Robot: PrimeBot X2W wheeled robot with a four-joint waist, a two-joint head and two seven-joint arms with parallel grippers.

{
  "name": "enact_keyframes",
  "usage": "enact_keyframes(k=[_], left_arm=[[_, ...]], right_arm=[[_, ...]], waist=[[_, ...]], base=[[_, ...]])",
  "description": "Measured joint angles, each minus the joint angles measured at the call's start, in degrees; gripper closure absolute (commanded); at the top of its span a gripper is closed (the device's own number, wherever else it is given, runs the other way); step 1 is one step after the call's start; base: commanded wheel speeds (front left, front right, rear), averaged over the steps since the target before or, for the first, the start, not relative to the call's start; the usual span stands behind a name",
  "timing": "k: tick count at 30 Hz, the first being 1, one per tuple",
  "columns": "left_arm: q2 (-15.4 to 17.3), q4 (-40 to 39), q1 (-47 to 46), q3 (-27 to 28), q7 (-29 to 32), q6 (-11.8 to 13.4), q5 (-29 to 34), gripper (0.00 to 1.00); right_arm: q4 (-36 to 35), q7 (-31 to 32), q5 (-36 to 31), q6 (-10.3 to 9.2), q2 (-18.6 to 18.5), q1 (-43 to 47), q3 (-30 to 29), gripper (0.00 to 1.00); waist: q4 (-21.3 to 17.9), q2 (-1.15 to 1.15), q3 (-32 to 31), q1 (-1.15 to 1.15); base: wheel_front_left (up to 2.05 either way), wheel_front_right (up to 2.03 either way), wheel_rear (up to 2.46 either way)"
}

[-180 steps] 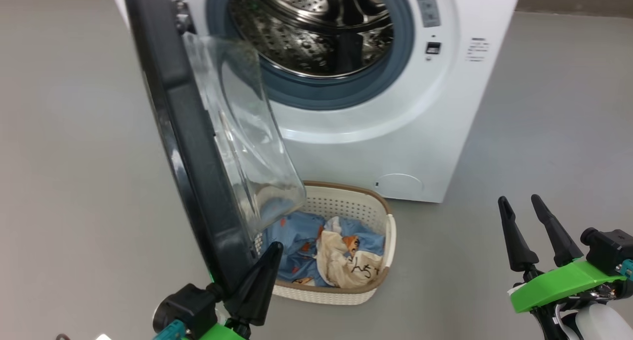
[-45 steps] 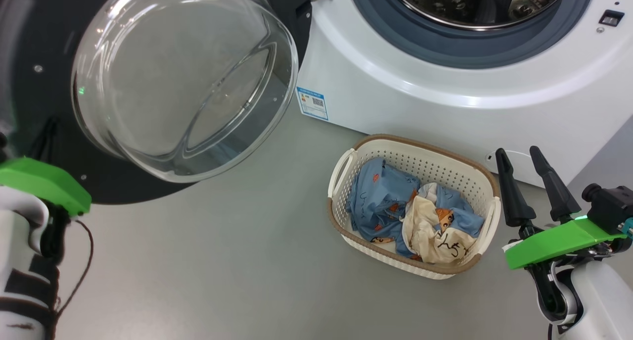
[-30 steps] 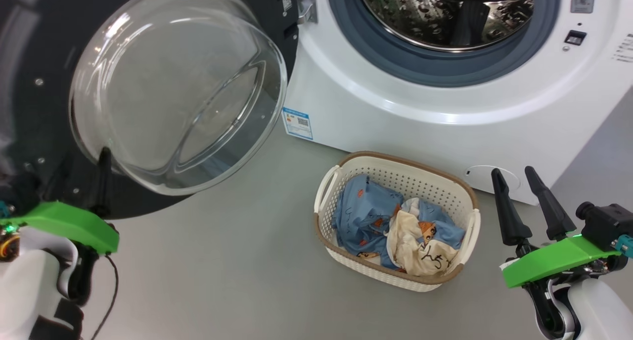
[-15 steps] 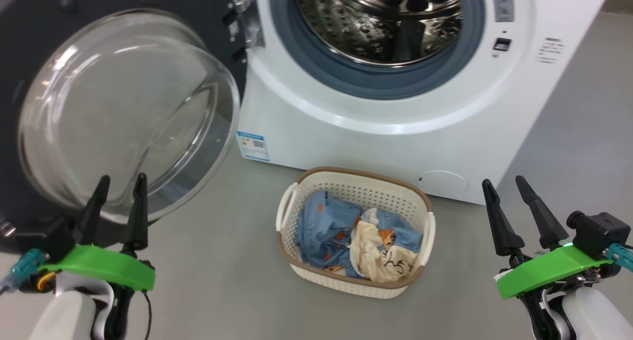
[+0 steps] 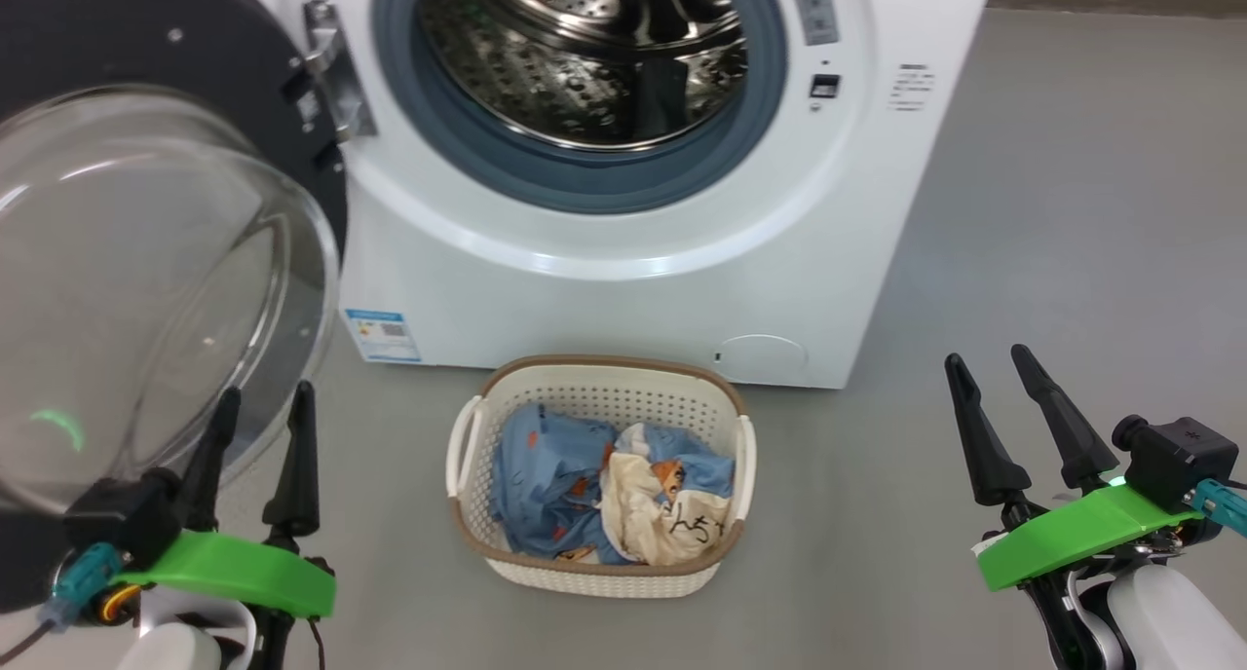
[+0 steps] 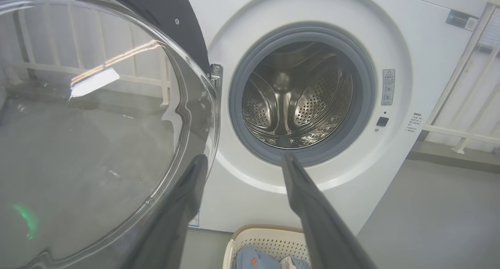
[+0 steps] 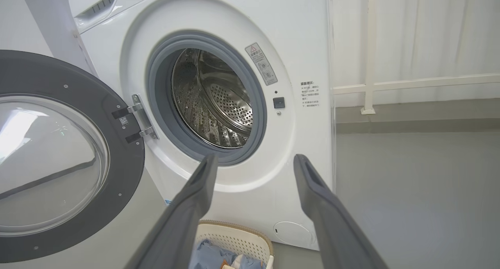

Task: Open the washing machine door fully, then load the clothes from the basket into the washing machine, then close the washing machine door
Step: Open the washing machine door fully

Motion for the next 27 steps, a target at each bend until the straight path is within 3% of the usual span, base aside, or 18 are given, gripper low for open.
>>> enact_keyframes(k=[15,27], left_arm=[[-1.8,-1.86,3.93,0.14,-0.02,1.14,0.94,0.0],[-1.76,-2.04,5.28,0.44,-0.03,1.23,3.68,0.0]], right_arm=[[-0.1,0.0,-0.85,0.0,-0.96,-0.04,0.08,0.0],[-0.18,0.0,-0.85,0.0,-1.37,-0.07,-0.65,0.0]], waist=[[-8.5,0.0,-0.51,0.0],[-9.78,0.0,-0.74,0.0]], base=[[0.0,0.0,0.0],[0.0,0.0,0.0]])
